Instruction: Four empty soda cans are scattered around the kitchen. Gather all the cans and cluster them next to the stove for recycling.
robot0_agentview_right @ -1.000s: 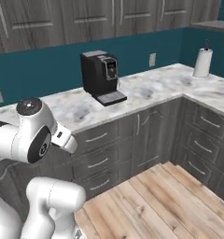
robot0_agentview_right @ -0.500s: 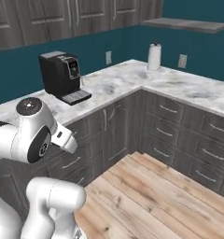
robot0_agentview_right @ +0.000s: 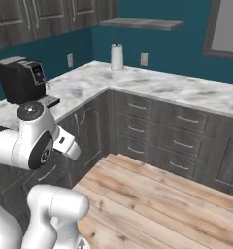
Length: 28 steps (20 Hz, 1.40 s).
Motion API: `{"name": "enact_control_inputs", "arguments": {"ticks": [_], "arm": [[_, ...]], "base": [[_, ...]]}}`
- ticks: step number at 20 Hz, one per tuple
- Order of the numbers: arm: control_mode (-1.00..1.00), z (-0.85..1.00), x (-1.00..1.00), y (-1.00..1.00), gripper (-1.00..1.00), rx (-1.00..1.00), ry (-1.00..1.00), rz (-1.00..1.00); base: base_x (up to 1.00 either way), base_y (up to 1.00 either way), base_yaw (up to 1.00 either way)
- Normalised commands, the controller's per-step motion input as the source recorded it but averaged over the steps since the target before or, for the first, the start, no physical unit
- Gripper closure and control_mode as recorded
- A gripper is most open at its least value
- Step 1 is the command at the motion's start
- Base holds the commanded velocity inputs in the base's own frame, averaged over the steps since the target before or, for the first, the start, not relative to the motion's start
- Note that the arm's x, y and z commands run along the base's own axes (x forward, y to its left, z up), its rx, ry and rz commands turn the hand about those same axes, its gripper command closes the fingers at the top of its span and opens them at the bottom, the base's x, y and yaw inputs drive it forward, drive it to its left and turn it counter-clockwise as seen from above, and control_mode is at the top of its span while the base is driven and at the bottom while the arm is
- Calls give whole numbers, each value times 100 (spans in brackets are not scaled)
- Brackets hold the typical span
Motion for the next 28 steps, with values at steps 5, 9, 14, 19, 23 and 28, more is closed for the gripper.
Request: {"name": "enact_control_inputs", "arguments": {"ticks": [5,9,14,19,23,28], "arm": [[100,0,0,0,-100,0,0,0],[100,0,0,0,-100,0,0,0],[100,0,0,0,-100,0,0,0],[100,0,0,0,-100,0,0,0],[100,0,0,0,-100,0,0,0],[100,0,0,0,-100,0,0,0]], "base": [[-7,-7,-43],[-2,-9,-44],[0,-6,-43],[0,-15,-32],[0,-23,-26],[4,-22,-25]]}}
